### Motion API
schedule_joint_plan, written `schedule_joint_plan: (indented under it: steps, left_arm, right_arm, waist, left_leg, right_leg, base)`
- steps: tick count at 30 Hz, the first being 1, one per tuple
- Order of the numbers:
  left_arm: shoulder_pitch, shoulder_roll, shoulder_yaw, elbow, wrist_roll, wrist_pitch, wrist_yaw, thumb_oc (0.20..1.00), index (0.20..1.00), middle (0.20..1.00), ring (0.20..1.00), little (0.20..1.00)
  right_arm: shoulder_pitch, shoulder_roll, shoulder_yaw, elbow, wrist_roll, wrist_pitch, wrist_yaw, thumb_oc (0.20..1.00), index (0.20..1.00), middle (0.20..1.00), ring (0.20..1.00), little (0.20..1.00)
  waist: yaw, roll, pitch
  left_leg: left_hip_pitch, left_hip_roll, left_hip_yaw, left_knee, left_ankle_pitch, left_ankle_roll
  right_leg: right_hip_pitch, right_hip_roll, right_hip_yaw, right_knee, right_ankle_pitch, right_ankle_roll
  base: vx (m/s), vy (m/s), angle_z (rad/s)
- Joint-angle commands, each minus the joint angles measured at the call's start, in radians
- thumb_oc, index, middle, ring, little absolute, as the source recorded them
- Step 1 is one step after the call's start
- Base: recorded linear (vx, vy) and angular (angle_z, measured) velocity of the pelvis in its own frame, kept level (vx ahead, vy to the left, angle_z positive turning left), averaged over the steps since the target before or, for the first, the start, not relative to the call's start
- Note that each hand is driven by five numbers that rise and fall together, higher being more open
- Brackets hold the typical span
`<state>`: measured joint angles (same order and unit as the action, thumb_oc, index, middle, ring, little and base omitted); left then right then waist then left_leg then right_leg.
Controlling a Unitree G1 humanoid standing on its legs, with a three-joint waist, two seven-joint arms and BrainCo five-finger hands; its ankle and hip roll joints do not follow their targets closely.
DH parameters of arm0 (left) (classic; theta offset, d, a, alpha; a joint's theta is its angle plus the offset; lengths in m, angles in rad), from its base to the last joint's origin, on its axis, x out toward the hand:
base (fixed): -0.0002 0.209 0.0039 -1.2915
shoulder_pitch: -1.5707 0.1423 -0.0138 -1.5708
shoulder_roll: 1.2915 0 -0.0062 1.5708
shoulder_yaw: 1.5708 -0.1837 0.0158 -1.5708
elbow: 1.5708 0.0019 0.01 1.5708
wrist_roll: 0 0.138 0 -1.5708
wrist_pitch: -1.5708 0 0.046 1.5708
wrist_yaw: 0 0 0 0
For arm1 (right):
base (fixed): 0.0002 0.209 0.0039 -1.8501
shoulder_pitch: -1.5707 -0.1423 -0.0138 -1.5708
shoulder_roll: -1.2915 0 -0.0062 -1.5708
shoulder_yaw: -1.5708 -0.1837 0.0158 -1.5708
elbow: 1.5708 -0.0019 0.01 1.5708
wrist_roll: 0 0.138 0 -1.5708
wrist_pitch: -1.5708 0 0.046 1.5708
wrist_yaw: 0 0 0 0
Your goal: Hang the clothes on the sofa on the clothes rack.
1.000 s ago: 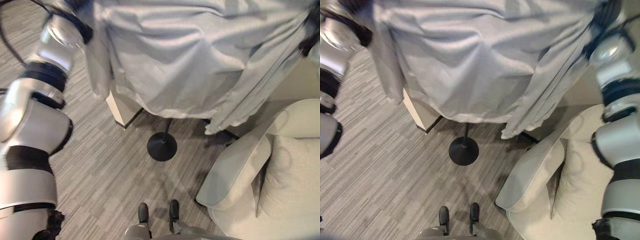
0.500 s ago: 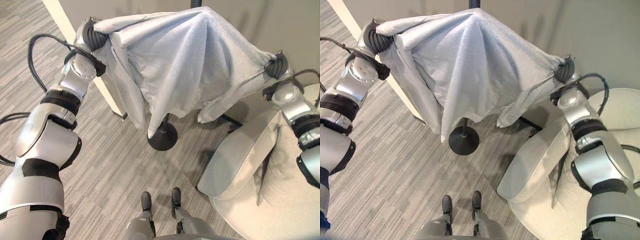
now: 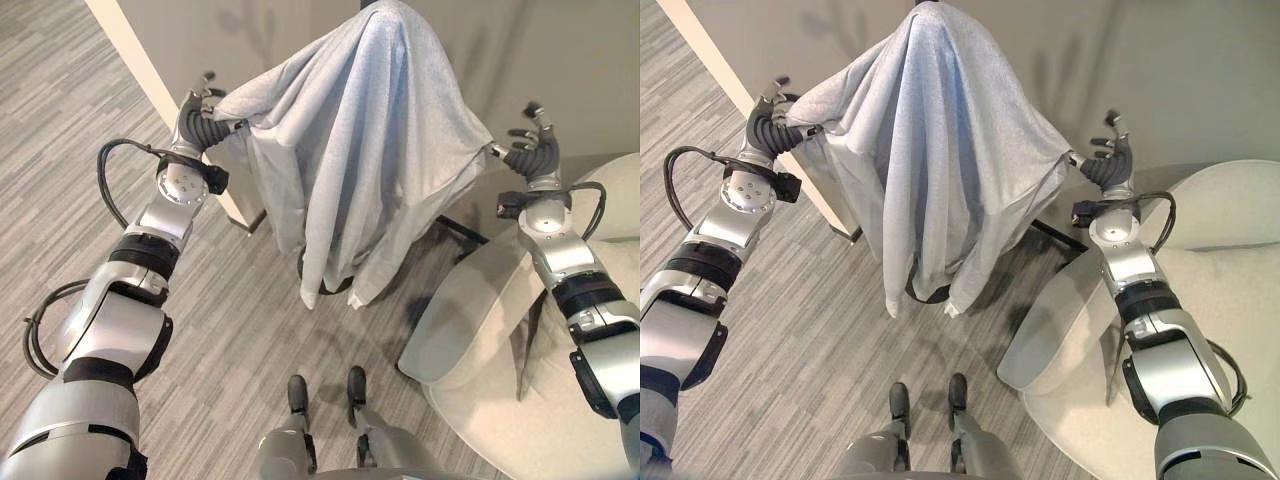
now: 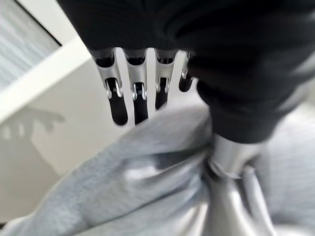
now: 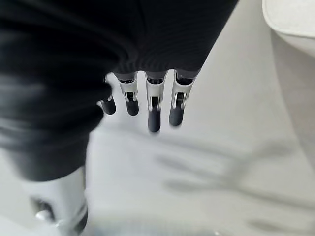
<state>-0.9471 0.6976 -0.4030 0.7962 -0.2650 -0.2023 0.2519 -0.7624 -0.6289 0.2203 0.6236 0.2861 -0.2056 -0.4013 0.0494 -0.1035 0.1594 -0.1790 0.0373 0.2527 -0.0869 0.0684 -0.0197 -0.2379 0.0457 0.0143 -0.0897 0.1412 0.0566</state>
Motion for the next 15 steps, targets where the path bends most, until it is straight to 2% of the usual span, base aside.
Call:
schedule_joint_plan:
  steps: [1,4,7,8,9,10,11,12,13,15]
  left_arm:
    - [-0.004,-0.017,0.038,-0.014,-0.067,-0.079,0.006,1.0,1.0,1.0,1.0,1.0]
    - [0.125,-0.017,0.117,-0.095,-0.099,-0.086,-0.021,1.0,1.0,1.0,1.0,1.0]
    - [0.296,-0.037,0.23,-0.204,-0.112,-0.096,-0.033,1.0,1.0,1.0,1.0,1.0]
    - [0.394,-0.051,0.302,-0.257,-0.122,-0.103,-0.044,1.0,1.0,1.0,1.0,1.0]
    - [0.45,-0.059,0.336,-0.284,-0.12,-0.105,-0.052,1.0,1.0,1.0,1.0,1.0]
    - [0.499,-0.07,0.356,-0.297,-0.106,-0.1,-0.057,1.0,1.0,1.0,1.0,1.0]
    - [0.566,-0.094,0.387,-0.299,-0.073,-0.098,-0.049,1.0,1.0,1.0,1.0,1.0]
    - [0.575,-0.095,0.387,-0.306,-0.071,-0.097,-0.048,1.0,1.0,1.0,1.0,1.0]
    - [0.64,-0.13,0.418,-0.319,-0.085,-0.093,-0.06,1.0,1.0,1.0,1.0,1.0]
    - [0.703,-0.168,0.434,-0.306,-0.078,-0.092,-0.07,1.0,1.0,1.0,1.0,1.0]
  right_arm:
    - [0.035,-0.059,-0.066,-0.033,-0.021,-0.078,-0.02,1.0,1.0,1.0,1.0,1.0]
    - [0.146,-0.097,-0.102,-0.126,-0.13,-0.05,0.0,1.0,1.0,1.0,1.0,1.0]
    - [0.304,-0.101,-0.206,-0.272,-0.227,-0.043,0.012,1.0,1.0,1.0,1.0,1.0]
    - [0.377,-0.124,-0.264,-0.345,-0.339,-0.027,0.004,1.0,1.0,1.0,1.0,1.0]
    - [0.421,-0.122,-0.305,-0.386,-0.37,-0.021,0.005,1.0,1.0,1.0,1.0,1.0]
    - [0.472,-0.107,-0.348,-0.436,-0.381,-0.026,0.007,1.0,1.0,1.0,1.0,1.0]
    - [0.529,-0.052,-0.395,-0.498,-0.345,-0.055,0.02,1.0,1.0,1.0,1.0,1.0]
    - [0.542,-0.049,-0.399,-0.509,-0.344,-0.052,0.025,1.0,1.0,1.0,1.0,1.0]
    - [0.591,0.011,-0.419,-0.568,-0.276,-0.087,0.069,1.0,1.0,1.0,1.0,1.0]
    - [0.644,0.077,-0.419,-0.61,-0.189,-0.124,0.134,1.0,1.0,1.0,1.0,1.0]
  waist:
    - [0.031,0.002,-0.023]
    - [0.032,0.0,-0.034]
    - [0.027,0.0,-0.049]
    - [0.023,-0.004,-0.052]
    - [0.02,-0.002,-0.056]
    - [0.019,-0.001,-0.061]
    - [0.015,-0.001,-0.058]
    - [0.016,-0.001,-0.062]
    - [0.015,0.0,-0.054]
    - [0.013,-0.001,-0.052]
  left_leg:
    - [0.027,0.006,-0.013,0.0,-0.043,-0.079]
    - [0.05,0.008,-0.008,0.0,-0.053,-0.079]
    - [0.078,0.008,-0.002,0.0,-0.066,-0.077]
    - [0.091,0.009,0.001,0.0,-0.074,-0.075]
    - [0.098,0.009,0.004,0.0,-0.078,-0.075]
    - [0.105,0.009,0.005,0.0,-0.081,-0.075]
    - [0.11,0.009,0.01,0.0,-0.084,-0.073]
    - [0.112,0.009,0.01,0.0,-0.085,-0.073]
    - [0.112,0.009,0.013,0.0,-0.085,-0.072]
    - [0.112,0.01,0.018,0.0,-0.084,-0.07]
  right_leg:
    - [0.09,-0.048,-0.006,0.013,-0.097,0.172]
    - [0.108,-0.049,-0.009,0.019,-0.104,0.169]
    - [0.13,-0.052,-0.013,0.024,-0.114,0.165]
    - [0.137,-0.052,-0.013,0.027,-0.119,0.162]
    - [0.142,-0.052,-0.015,0.028,-0.122,0.161]
    - [0.147,-0.053,-0.016,0.03,-0.123,0.161]
    - [0.149,-0.056,-0.016,0.034,-0.124,0.16]
    - [0.151,-0.056,-0.016,0.034,-0.125,0.16]
    - [0.149,-0.058,-0.015,0.038,-0.124,0.159]
    - [0.146,-0.06,-0.015,0.041,-0.123,0.157]
  base:
    - [0.0,0.002,0.05]
    - [0.0,0.001,0.02]
    - [0.03,0.008,-0.02]
    - [0.05,0.011,-0.02]
    - [0.05,0.015,-0.05]
    - [0.0,0.0,0.0]
    - [0.0,0.0,0.0]
    - [-0.01,0.006,0.05]
    - [0.0,0.0,0.0]
    - [-0.02,0.011,-0.03]
